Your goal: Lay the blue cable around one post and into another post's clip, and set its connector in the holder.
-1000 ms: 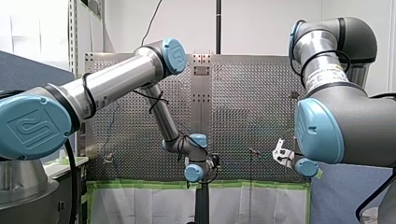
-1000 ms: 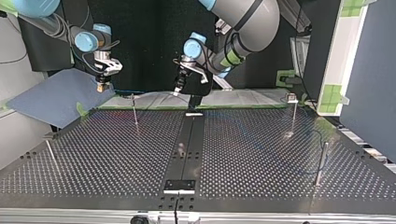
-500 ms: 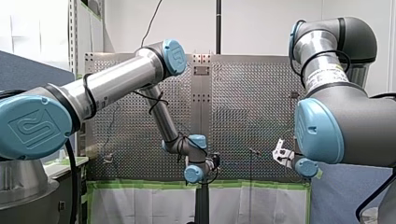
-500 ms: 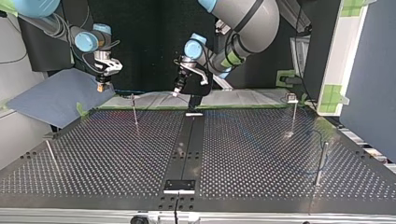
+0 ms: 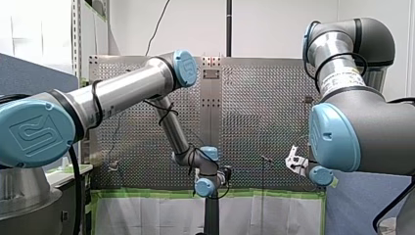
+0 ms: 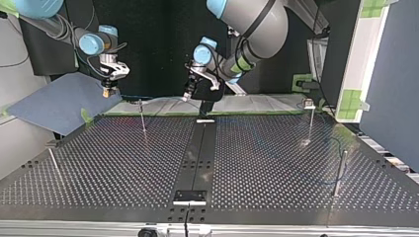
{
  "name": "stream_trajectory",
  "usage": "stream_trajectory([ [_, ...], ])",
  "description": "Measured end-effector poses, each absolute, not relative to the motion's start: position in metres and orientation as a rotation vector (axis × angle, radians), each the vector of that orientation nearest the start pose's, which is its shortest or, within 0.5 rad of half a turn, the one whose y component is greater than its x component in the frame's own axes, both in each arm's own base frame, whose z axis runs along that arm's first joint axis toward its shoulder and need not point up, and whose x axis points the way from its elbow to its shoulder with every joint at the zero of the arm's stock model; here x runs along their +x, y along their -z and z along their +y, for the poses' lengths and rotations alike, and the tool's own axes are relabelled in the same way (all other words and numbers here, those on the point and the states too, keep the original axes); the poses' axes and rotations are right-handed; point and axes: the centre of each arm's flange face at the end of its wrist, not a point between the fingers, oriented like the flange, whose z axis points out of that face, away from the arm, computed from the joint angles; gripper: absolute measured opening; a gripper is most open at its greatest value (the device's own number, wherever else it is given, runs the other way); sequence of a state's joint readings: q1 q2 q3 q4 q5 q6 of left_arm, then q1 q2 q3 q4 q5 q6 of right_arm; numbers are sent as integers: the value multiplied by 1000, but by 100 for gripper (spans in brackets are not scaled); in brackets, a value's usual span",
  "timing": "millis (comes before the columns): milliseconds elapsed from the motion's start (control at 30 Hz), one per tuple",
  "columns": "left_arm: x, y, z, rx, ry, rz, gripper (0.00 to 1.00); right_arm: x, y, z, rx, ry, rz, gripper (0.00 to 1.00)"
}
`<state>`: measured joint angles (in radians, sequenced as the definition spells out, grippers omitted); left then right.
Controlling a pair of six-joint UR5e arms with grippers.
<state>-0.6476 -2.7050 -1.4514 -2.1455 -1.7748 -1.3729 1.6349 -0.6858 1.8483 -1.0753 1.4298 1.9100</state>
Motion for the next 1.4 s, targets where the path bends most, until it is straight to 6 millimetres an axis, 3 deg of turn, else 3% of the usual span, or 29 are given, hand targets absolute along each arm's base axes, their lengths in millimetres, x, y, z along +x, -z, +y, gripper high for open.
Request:
stream_trajectory([
  [300, 503, 86, -508, 474, 141, 1492, 98, 181, 36, -565, 1257, -1545, -1460, 0],
  [633, 509, 81, -508, 464, 138, 1486, 98, 181, 36, -565, 1258, -1544, -1460, 0],
  [667, 509, 80, -509, 467, 141, 1485, 87, 181, 36, -565, 1258, -1544, -1460, 0],
  [700, 509, 78, -510, 472, 145, 1484, 87, 181, 36, -565, 1258, -1543, -1460, 0],
  [767, 509, 74, -512, 482, 154, 1483, 64, 180, 36, -565, 1257, -1542, -1460, 0],
  [800, 509, 70, -513, 489, 161, 1481, 64, 180, 36, -565, 1257, -1542, -1460, 0],
  [867, 510, 65, -515, 502, 174, 1478, 51, 179, 36, -565, 1256, -1540, -1462, 0],
  [933, 510, 62, -516, 516, 185, 1480, 47, 177, 37, -566, 1252, -1537, -1464, 0],
  [1400, 508, 60, -517, 553, 208, 1492, 50, 162, 36, -570, 1230, -1519, -1472, 0],
])
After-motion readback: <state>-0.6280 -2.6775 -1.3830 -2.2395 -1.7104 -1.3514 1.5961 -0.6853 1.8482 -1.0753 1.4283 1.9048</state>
